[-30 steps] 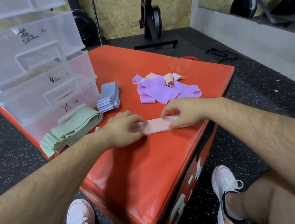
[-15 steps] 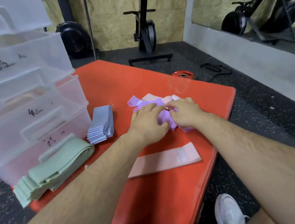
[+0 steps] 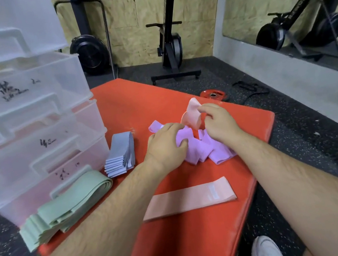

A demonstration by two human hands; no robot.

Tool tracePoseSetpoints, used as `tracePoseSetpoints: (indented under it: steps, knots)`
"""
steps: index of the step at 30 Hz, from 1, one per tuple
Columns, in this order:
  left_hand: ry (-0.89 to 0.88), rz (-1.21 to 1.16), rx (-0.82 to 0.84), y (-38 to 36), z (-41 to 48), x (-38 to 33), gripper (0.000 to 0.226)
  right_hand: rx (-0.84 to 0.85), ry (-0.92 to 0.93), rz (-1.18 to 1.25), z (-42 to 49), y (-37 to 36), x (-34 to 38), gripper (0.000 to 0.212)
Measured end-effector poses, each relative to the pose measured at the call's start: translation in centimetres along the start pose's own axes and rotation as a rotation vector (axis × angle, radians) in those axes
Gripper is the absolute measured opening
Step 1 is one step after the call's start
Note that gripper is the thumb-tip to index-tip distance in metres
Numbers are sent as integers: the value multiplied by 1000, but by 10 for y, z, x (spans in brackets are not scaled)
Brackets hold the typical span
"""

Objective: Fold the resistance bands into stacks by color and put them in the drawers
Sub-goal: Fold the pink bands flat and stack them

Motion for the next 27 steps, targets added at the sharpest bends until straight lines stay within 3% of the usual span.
tracePoseSetpoints:
  steps: [5,10,14,18,21,27]
  knots:
    - [-17,-116,-118,38,-9,-9,43,-136,124,179,-2,48,49,49]
    - [-2,-322,-234,75,-22,-13,45,-143,192,390,-18,76,103,46]
    - [39,-467,-284,94,-31,-8,70,-81,236,468,-43,77,135,41]
    - [67,-326,-308,104,-37,6,87,-19,241,431,-69,66,143,36]
    - [161,-453,-194,102,-45,11,66,22,164,412,-76,59,137,34]
    - [187,-524,-213,118,-54,4,29,62,87,355,-82,50,124,27]
Point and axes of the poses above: each hand's wrist, its own z-axis towards the middle knuckle, its own y-axis out of the back of the hand, x = y × z, the point moved 8 cm from there along z, towards the middle knuckle, and after that the axes turned 7 degrees about -x, right-handed, at the moved point
